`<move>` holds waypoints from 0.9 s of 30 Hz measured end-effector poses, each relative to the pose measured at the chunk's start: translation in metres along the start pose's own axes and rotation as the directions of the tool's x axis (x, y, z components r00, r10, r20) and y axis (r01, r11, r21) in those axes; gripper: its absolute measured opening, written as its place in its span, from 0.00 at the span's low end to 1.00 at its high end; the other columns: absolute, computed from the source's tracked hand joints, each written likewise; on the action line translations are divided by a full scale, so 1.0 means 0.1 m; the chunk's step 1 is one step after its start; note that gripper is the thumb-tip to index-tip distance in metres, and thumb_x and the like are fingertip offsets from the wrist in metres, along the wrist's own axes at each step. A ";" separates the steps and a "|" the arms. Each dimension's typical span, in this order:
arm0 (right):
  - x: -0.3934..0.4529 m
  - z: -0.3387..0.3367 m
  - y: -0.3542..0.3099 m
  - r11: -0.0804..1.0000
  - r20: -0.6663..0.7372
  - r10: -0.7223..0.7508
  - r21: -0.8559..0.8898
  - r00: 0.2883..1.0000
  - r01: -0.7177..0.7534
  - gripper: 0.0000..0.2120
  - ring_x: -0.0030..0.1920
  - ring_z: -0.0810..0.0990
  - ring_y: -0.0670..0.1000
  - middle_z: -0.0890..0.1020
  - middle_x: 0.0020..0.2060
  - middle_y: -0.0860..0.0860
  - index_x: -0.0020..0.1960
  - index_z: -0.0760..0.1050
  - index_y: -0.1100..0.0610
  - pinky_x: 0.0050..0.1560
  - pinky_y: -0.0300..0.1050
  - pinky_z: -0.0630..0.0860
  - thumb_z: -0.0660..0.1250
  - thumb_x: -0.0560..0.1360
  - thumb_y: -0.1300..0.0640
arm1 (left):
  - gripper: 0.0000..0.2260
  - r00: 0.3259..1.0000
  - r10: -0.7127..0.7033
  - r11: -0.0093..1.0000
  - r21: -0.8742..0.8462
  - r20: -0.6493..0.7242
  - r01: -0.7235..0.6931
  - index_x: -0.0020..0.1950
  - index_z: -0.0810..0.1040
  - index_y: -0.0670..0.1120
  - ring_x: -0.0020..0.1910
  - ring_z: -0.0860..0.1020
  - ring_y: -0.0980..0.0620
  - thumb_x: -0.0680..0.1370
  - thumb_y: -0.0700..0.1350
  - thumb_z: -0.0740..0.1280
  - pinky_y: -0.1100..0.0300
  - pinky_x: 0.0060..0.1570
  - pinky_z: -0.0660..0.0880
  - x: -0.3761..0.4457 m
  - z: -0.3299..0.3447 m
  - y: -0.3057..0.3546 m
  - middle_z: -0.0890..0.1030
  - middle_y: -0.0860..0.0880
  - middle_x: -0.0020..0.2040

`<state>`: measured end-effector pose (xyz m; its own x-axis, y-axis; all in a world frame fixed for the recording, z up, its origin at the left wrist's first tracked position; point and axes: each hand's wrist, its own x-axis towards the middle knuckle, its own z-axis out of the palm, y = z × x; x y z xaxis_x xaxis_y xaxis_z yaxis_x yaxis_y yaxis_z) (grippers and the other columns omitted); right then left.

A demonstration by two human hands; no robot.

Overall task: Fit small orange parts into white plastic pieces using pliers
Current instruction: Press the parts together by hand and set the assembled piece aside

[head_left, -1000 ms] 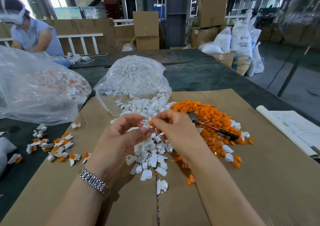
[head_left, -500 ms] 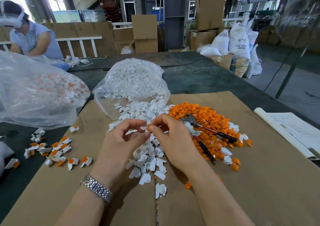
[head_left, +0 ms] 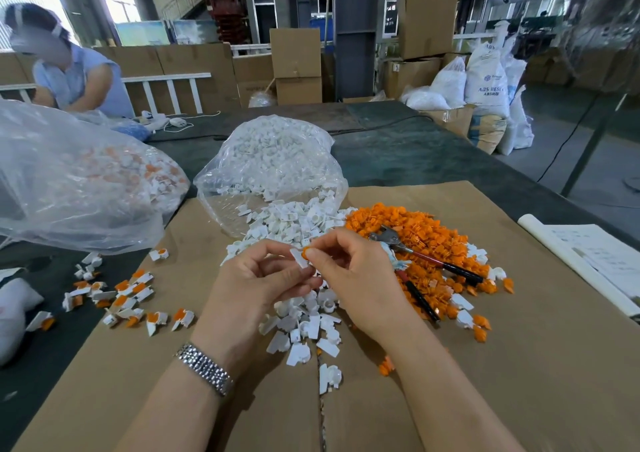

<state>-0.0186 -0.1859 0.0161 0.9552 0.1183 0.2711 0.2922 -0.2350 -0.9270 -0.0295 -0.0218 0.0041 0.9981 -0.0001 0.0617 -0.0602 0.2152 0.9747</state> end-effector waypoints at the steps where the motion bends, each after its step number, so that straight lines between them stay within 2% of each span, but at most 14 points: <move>1: 0.00 -0.01 0.00 1.000 0.007 0.001 0.021 1.000 -0.002 0.01 0.40 0.82 0.39 0.84 0.40 0.45 0.49 0.81 0.52 0.40 0.30 0.76 0.71 0.79 0.57 | 0.17 1.000 0.007 1.000 -0.006 -0.003 -0.007 0.54 0.80 0.36 0.47 0.86 0.37 0.68 0.39 0.76 0.59 0.44 0.83 0.00 0.00 0.00 0.86 0.34 0.46; 6: 0.00 -0.03 0.01 0.999 0.004 -0.035 -0.009 0.999 0.035 0.02 0.41 0.81 0.39 0.83 0.39 0.43 0.50 0.82 0.52 0.41 0.31 0.76 0.71 0.78 0.57 | 0.12 1.000 0.008 1.000 -0.003 0.028 -0.008 0.50 0.86 0.44 0.50 0.86 0.39 0.68 0.43 0.78 0.59 0.47 0.83 -0.01 -0.01 0.03 0.86 0.37 0.49; 9: 0.01 -0.01 0.05 0.997 -0.067 -0.047 -0.060 0.997 0.043 0.04 0.40 0.81 0.42 0.83 0.38 0.44 0.46 0.80 0.49 0.41 0.35 0.78 0.72 0.77 0.57 | 0.08 0.997 0.015 0.999 0.030 0.075 -0.017 0.54 0.86 0.46 0.52 0.86 0.41 0.76 0.41 0.76 0.57 0.52 0.82 -0.01 -0.01 0.03 0.86 0.39 0.52; 11: 0.01 0.01 0.07 0.992 -0.092 -0.071 -0.108 0.993 0.061 0.03 0.39 0.80 0.43 0.82 0.37 0.44 0.45 0.80 0.49 0.40 0.37 0.79 0.72 0.77 0.57 | 0.09 0.995 0.005 1.000 0.001 0.096 -0.005 0.55 0.86 0.46 0.52 0.86 0.42 0.76 0.46 0.75 0.55 0.53 0.82 -0.02 0.01 0.04 0.86 0.39 0.52; 13: 0.00 0.03 0.08 0.988 -0.084 -0.085 -0.135 0.993 0.073 0.04 0.39 0.80 0.43 0.82 0.37 0.43 0.45 0.79 0.49 0.39 0.38 0.78 0.73 0.76 0.55 | 0.09 0.998 0.012 0.998 0.067 0.060 -0.016 0.53 0.86 0.47 0.50 0.86 0.42 0.76 0.50 0.76 0.53 0.52 0.83 -0.02 0.02 0.04 0.87 0.41 0.50; 16: -0.01 0.05 0.09 0.982 -0.046 -0.082 -0.176 0.996 0.073 0.04 0.38 0.78 0.42 0.80 0.36 0.43 0.44 0.78 0.49 0.39 0.39 0.78 0.72 0.76 0.54 | 0.04 1.000 0.018 0.985 0.171 0.008 -0.019 0.47 0.85 0.47 0.46 0.87 0.42 0.79 0.45 0.72 0.55 0.47 0.84 0.00 0.01 0.01 0.87 0.41 0.46; 19: -0.01 0.02 0.06 0.989 0.010 -0.057 -0.135 0.998 0.057 0.04 0.37 0.77 0.41 0.80 0.37 0.44 0.47 0.78 0.49 0.39 0.38 0.78 0.72 0.76 0.57 | 0.05 1.000 -0.008 0.986 0.164 -0.009 0.009 0.45 0.85 0.46 0.44 0.87 0.41 0.79 0.42 0.71 0.54 0.46 0.84 0.01 -0.01 -0.02 0.87 0.39 0.45; 23: -0.02 -0.05 0.03 0.995 0.197 -0.055 -0.069 0.979 0.070 0.12 0.38 0.76 0.41 0.79 0.43 0.47 0.58 0.79 0.46 0.42 0.35 0.77 0.70 0.78 0.60 | 0.03 1.000 -0.030 0.991 0.130 -0.002 0.030 0.45 0.86 0.46 0.45 0.87 0.39 0.78 0.43 0.73 0.54 0.46 0.84 0.01 -0.03 0.00 0.86 0.38 0.45; 27: -0.01 -0.12 0.02 0.996 0.195 -0.071 -0.041 0.978 0.080 0.11 0.40 0.78 0.42 0.80 0.41 0.45 0.57 0.82 0.46 0.44 0.36 0.77 0.71 0.79 0.59 | 0.05 0.999 -0.039 0.995 0.097 0.030 0.036 0.48 0.86 0.46 0.45 0.87 0.38 0.75 0.45 0.73 0.56 0.44 0.83 -0.01 -0.02 0.03 0.86 0.37 0.46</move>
<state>-0.0179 -0.1982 0.0170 0.9049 0.3202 0.2805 0.3697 -0.2643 -0.8908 -0.0303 -0.0194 0.0065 0.9988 -0.0379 0.0298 -0.0251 0.1189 0.9926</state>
